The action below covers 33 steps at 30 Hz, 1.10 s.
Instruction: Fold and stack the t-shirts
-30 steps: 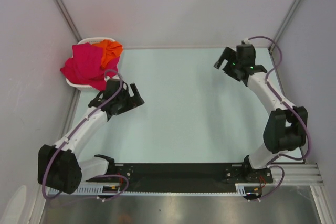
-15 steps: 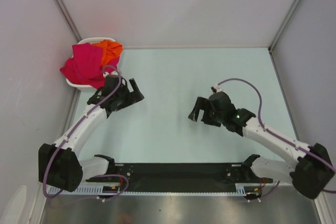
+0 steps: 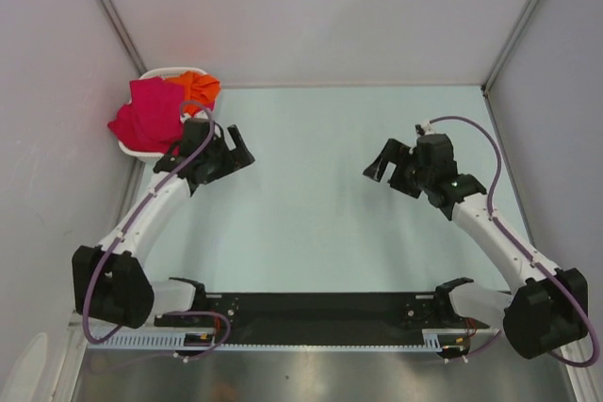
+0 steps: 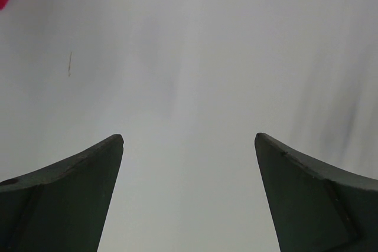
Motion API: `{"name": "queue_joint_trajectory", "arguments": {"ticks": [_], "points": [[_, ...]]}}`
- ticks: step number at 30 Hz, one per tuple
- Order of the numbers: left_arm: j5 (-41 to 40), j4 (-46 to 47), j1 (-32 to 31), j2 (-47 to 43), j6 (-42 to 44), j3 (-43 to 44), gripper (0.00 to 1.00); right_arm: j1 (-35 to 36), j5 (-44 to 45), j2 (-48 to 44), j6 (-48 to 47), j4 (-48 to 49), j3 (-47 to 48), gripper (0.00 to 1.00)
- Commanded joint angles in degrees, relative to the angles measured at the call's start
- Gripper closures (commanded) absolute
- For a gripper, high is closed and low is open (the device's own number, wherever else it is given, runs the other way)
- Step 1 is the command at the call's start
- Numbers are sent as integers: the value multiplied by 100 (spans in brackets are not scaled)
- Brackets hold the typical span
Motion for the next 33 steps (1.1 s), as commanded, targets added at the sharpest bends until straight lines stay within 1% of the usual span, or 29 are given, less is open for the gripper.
{"name": "queue_joint_trajectory", "arguments": {"ticks": [1, 2, 4, 5, 6, 7, 8, 9, 10, 11, 12, 13, 14, 15, 17, 18, 20, 21, 23, 24, 26, 28, 30, 31, 33], "points": [[-40, -163, 242, 471, 651, 892, 0, 68, -726, 16, -78, 310, -444, 0], [229, -163, 312, 567, 810, 1190, 0, 85, -752, 33, -165, 389, -436, 0], [302, -146, 375, 1015, 1187, 1595, 0, 68, -709, 165, -280, 722, -304, 0], [285, -146, 375, 1225, 1311, 2084, 0, 50, -648, 253, -368, 758, -182, 0], [-54, -180, 401, 1628, 1356, 2350, 1, 41, -647, 514, -438, 733, 194, 0], [-267, -189, 436, 1893, 1539, 2858, 0, 33, -621, 639, -482, 697, 389, 0], [-417, -259, 601, 2139, 1645, 3141, 0, 24, -612, 805, -605, 619, 573, 0], [-392, -408, 734, 2725, 1742, 3483, 0, 15, -603, 1042, -667, 496, 1054, 0], [-261, -827, 883, 3009, 1813, 4252, 0, -63, -551, 1140, -737, 295, 1311, 0], [-138, -1075, 1163, 3255, 1857, 4634, 0, -90, -490, 1176, -781, -116, 1601, 0], [37, -1295, 1244, 3632, 1849, 4986, 1, -99, -402, 1063, -938, -216, 1804, 0], [126, -1541, 1427, 3723, 1823, 5425, 1, -108, -158, 949, -1001, -226, 1797, 0], [249, -1534, 1534, 3741, 1779, 5499, 1, -134, -59, 852, -1027, -78, 1736, 0], [572, -1465, 1552, 3715, 1674, 5482, 2, -161, -67, 703, -1010, 28, 1622, 0], [847, -1262, 1491, 3601, 1638, 5350, 3, -205, -286, 684, -862, 222, 1612, 0], [639, -1253, 1482, 3557, 1568, 5237, 4, -205, -435, 701, -739, 249, 1612, 0], [199, -1323, 1517, 3329, 1436, 5043, 4, -196, -410, 807, -668, 284, 1578, 0], [-377, -1376, 1552, 3198, 1349, 4816, 4, -205, -262, 842, -641, 258, 1560, 0], [-759, -1368, 1902, 2619, 1025, 4404, 4, -240, -199, 939, -711, 188, 1472, 0], [-778, -1141, 2008, 2468, 970, 4061, 5, -266, -234, 948, -746, 179, 1446, 0], [-717, -850, 2342, 2056, 839, 3734, 7, -284, -260, 922, -808, 152, 1341, 0], [-630, -525, 2570, 1931, 838, 3435, 10, -275, -287, 886, -808, 178, 1253, 0], [-647, -471, 2668, 2062, 847, 3477, 13, -284, -278, 842, -764, 222, 1094, 0], [-647, -471, 2721, 2158, 864, 3513, 13, -293, -287, 834, -738, 240, 1050, 0], [-726, -610, 2739, 2543, 926, 3775, 15, -301, -313, 825, -711, 214, 1006, 0]]}}
